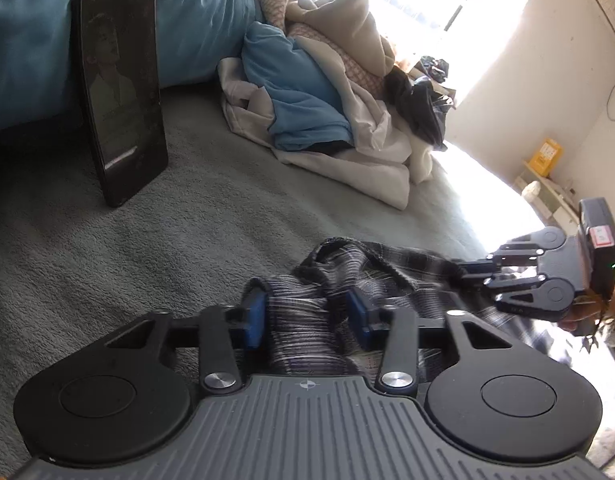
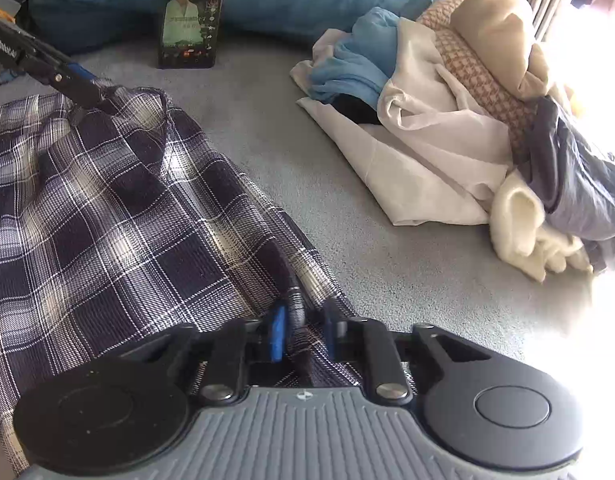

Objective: Fold clothes

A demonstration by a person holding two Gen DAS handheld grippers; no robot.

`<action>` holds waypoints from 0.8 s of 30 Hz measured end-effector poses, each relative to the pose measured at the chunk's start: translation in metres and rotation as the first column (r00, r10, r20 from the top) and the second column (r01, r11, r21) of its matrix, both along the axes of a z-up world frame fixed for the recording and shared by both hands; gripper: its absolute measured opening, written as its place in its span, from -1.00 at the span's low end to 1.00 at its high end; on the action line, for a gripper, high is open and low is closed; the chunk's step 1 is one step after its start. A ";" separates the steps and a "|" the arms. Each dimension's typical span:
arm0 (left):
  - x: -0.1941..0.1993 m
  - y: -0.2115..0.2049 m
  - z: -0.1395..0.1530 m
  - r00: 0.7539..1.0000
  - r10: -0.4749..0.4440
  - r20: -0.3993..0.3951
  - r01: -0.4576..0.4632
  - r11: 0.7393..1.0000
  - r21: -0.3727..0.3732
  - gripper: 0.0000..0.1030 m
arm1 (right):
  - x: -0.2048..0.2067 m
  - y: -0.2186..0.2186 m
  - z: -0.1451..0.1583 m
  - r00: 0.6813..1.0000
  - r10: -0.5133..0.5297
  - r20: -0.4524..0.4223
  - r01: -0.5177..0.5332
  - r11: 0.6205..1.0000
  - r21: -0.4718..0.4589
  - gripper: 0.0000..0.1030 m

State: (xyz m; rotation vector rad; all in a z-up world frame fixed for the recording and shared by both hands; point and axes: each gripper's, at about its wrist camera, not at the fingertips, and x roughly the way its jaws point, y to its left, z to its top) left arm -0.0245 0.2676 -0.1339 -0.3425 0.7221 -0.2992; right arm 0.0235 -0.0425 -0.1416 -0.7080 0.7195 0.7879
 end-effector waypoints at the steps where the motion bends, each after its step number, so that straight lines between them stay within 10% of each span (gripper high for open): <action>1: -0.003 0.001 0.003 1.000 0.000 0.007 0.000 1.000 -0.005 -0.72 | -0.003 0.000 0.003 1.000 -0.001 0.018 0.001 1.000 -0.001 -1.00; 10: -0.012 -0.001 0.014 0.999 -0.016 0.033 0.017 1.000 -0.024 -0.86 | -0.021 -0.014 0.038 0.997 0.007 0.083 -0.005 1.000 -0.024 -1.00; 24: 0.007 -0.005 -0.003 1.000 -0.020 -0.009 0.020 0.999 0.041 -0.85 | 0.011 -0.008 0.004 0.999 -0.045 0.031 0.046 0.998 -0.031 -1.00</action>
